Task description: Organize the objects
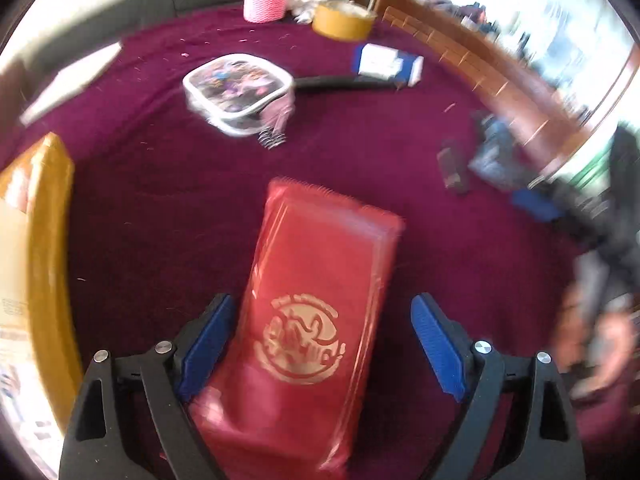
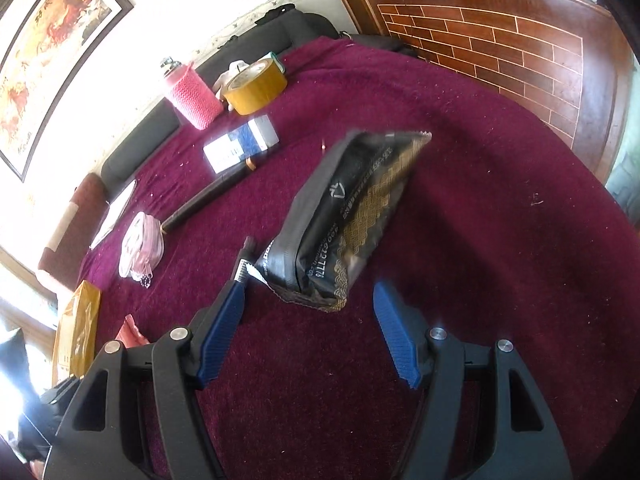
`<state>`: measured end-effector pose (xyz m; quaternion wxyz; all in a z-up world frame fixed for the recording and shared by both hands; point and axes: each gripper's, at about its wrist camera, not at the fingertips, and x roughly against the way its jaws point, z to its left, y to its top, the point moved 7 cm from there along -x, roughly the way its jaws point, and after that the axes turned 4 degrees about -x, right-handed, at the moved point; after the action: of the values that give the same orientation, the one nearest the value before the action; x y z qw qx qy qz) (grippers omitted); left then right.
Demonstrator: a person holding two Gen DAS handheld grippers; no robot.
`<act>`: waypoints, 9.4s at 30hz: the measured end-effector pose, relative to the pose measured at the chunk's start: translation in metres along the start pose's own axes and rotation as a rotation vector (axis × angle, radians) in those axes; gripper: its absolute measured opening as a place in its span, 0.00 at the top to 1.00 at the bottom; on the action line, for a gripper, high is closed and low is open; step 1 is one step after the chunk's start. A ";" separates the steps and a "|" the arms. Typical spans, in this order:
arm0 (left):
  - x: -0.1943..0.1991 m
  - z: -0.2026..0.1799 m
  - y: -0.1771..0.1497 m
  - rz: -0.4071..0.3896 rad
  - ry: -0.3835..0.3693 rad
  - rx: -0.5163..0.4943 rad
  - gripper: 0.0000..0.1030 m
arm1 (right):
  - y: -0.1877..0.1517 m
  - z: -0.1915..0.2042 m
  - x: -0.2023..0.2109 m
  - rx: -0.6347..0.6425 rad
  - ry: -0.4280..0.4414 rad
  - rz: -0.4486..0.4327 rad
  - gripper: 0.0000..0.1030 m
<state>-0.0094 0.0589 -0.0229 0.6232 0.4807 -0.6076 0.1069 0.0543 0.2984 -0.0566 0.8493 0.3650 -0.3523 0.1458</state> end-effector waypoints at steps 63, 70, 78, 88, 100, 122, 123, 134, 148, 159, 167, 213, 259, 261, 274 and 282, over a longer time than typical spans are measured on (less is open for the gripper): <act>0.153 0.157 -0.099 -0.474 0.154 0.433 0.75 | 0.074 0.104 -0.122 0.078 -0.086 0.288 0.30; 0.157 0.176 -0.112 -0.489 0.159 0.433 0.75 | 0.087 0.105 -0.159 -0.063 -0.223 0.243 0.55; 0.154 0.189 -0.125 -0.496 0.144 0.470 0.75 | 0.073 0.126 -0.157 0.094 -0.246 0.212 0.84; 0.169 0.191 -0.141 -0.516 0.170 0.503 0.75 | 0.043 0.148 -0.137 0.205 -0.087 0.247 0.88; 0.196 0.212 -0.179 -0.532 0.290 0.578 0.75 | -0.021 0.214 -0.049 0.305 0.243 0.305 0.88; 0.163 0.300 -0.102 -0.330 0.400 0.478 0.75 | -0.175 0.350 -0.066 0.501 0.397 0.528 0.88; 0.157 0.307 -0.099 -0.312 0.397 0.488 0.75 | -0.173 0.352 -0.071 0.496 0.389 0.525 0.88; 0.136 0.335 -0.085 -0.230 0.414 0.508 0.73 | -0.180 0.393 -0.076 0.513 0.421 0.563 0.88; 0.188 0.303 -0.107 -0.347 0.414 0.506 0.49 | -0.207 0.453 -0.119 0.547 0.362 0.601 0.88; 0.278 0.258 -0.171 -0.542 0.682 0.488 0.29 | -0.227 0.455 -0.126 0.629 0.290 0.564 0.78; 0.285 0.263 -0.191 -0.588 0.708 0.617 0.29 | -0.209 0.447 -0.068 0.722 0.360 0.366 0.57; 0.244 -0.007 0.023 -0.726 0.531 0.016 0.06 | -0.007 0.235 0.162 0.758 0.090 -0.382 0.21; 0.175 0.094 -0.083 -0.492 0.474 0.336 0.06 | -0.131 0.215 0.066 0.726 -0.045 -0.016 0.21; 0.187 0.091 -0.081 -0.549 0.476 0.327 0.02 | -0.127 0.212 0.064 0.707 -0.042 -0.012 0.21; 0.216 0.138 -0.115 -0.619 0.487 0.457 0.01 | -0.161 0.235 0.060 0.810 0.002 0.003 0.21; 0.216 0.161 -0.145 -0.580 0.627 0.561 0.01 | -0.190 0.273 0.060 0.917 0.006 -0.011 0.21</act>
<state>0.0410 -0.2303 0.0622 0.6266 0.7232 -0.1809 0.2274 0.0588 -0.0311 0.0201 0.6017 0.7047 -0.2470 0.2834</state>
